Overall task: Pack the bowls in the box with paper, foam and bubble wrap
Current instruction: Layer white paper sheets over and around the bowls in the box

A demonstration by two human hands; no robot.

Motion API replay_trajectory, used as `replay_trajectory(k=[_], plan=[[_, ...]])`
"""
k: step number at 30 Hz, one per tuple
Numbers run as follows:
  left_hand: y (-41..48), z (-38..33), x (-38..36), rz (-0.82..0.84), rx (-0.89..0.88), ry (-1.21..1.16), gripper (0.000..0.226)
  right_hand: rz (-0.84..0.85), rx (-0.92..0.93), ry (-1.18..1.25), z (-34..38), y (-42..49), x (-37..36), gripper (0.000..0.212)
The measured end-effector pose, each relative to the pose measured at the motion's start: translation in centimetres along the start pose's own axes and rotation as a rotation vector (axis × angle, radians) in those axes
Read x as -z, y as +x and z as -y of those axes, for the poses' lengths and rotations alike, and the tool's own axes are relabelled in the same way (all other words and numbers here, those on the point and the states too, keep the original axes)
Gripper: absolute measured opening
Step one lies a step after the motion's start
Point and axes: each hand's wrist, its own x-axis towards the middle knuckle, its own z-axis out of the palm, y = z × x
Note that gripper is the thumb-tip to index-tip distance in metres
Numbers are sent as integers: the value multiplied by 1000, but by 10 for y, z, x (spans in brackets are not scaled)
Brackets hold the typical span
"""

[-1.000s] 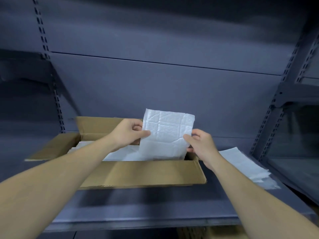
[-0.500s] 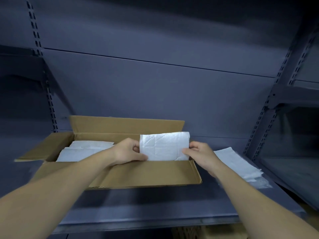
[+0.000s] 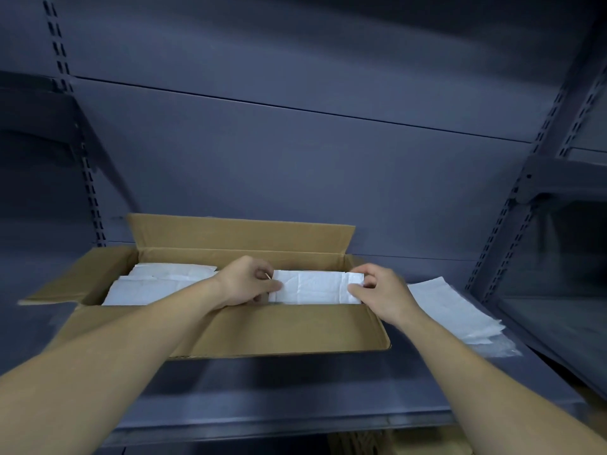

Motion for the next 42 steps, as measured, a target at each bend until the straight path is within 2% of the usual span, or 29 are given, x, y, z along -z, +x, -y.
replay_trajectory(k=[7, 12, 14, 16, 18, 21, 26, 32, 35, 39, 42], plan=[[11, 7, -5, 35, 9, 168, 19, 20, 55, -253, 2, 6, -6, 37], [14, 7, -5, -43, -46, 317, 16, 48, 26, -331, 4, 9, -7, 47], [15, 7, -5, -70, -74, 337, 32, 30, 53, -385, 8, 9, -5, 54], [17, 8, -6, -85, -117, 376, 43, -24, 102, -384, 12, 10, -4, 48], [17, 6, -6, -82, -189, 438, 39, -34, 176, -303, 15, 12, -6, 32], [19, 3, -8, -59, -309, 495, 25, 63, 214, -258, 24, 12, -13, 18], [27, -3, -12, 34, -403, 609, 23, 352, 104, -299, 40, 17, -23, 25], [32, -8, -13, 241, -379, 579, 24, 521, 7, -446, 47, 28, -31, 26], [34, -4, -13, 273, -403, 546, 19, 549, 2, -452, 44, 29, -31, 29], [35, 3, -10, 225, -454, 475, 16, 474, 83, -391, 40, 27, -29, 35], [35, 7, -8, 269, -421, 483, 16, 479, 71, -340, 35, 26, -26, 39]])
